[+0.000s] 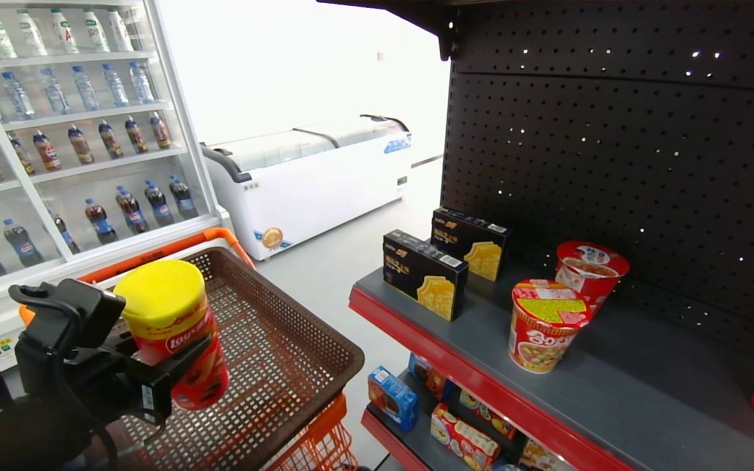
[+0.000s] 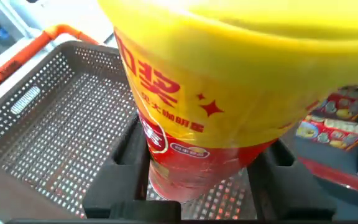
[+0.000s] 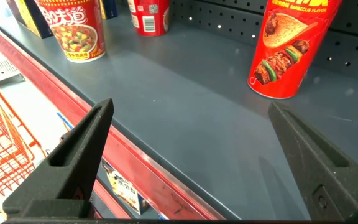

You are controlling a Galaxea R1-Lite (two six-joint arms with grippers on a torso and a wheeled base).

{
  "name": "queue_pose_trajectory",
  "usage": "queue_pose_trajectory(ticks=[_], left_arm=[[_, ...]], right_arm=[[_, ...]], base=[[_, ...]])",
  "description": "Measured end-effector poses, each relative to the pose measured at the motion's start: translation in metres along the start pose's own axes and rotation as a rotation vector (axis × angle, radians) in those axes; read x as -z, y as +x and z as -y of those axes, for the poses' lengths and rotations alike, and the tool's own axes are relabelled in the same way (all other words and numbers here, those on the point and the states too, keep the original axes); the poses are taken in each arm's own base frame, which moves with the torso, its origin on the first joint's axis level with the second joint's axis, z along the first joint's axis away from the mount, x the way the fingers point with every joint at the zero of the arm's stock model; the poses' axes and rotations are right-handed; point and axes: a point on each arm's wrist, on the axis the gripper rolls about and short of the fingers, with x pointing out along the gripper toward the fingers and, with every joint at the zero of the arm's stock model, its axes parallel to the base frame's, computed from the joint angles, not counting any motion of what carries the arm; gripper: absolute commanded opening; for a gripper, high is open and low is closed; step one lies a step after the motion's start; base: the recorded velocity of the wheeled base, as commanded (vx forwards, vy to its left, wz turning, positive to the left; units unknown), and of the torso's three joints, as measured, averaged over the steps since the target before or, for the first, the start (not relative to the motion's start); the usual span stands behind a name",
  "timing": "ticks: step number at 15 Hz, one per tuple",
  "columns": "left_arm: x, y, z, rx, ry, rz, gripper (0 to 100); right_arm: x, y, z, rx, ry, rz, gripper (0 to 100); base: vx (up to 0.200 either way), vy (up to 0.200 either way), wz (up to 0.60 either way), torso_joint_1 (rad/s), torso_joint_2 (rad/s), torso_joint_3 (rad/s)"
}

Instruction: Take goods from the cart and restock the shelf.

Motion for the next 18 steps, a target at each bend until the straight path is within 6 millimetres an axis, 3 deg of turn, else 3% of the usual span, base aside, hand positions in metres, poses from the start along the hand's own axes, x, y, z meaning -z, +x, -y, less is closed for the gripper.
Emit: queue_pose_trajectory(ticks=[7, 14, 18], left_arm=[[-0.032, -0.021, 0.006, 0.205, -0.168, 0.151, 0], [-0.021, -0.056, 0.018, 0.329, -0.15, 0.121, 0], [-0.039, -0.06, 0.016, 0.36, -0.146, 0.178, 0]], right_arm=[[0.0, 0.0, 0.0, 0.0, 0.0, 0.0, 100], [0.0, 0.0, 0.0, 0.0, 0.0, 0.0, 100], [0.0, 0.0, 0.0, 0.0, 0.0, 0.0, 100]], base=[[0.0, 0.0, 0.0, 0.0, 0.0, 0.0], [0.0, 0.0, 0.0, 0.0, 0.0, 0.0], [0.0, 0.0, 0.0, 0.0, 0.0, 0.0]])
